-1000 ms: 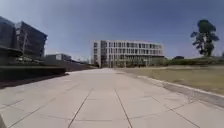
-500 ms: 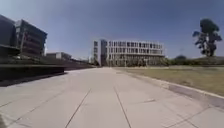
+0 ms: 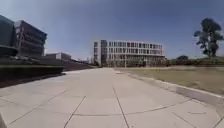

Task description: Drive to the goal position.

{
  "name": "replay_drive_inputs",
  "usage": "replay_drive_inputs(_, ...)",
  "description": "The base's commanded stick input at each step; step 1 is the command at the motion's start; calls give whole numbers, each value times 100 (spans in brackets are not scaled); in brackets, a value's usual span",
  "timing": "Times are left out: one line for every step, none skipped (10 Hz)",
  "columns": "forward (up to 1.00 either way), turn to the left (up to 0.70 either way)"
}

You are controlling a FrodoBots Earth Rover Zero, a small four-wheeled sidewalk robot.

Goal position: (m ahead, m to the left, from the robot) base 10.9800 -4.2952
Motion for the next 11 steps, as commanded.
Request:
replay_drive_inputs(70, 1)
replay_drive_inputs(70, 1)
replay_drive_inputs(70, 1)
replay_drive_inputs(70, 1)
replay_drive_inputs(70, 1)
replay_drive_inputs(70, 1)
replay_drive_inputs(70, 1)
replay_drive_inputs(70, 1)
replay_drive_inputs(70, 1)
replay_drive_inputs(70, 1)
replay_drive_inputs(70, 1)
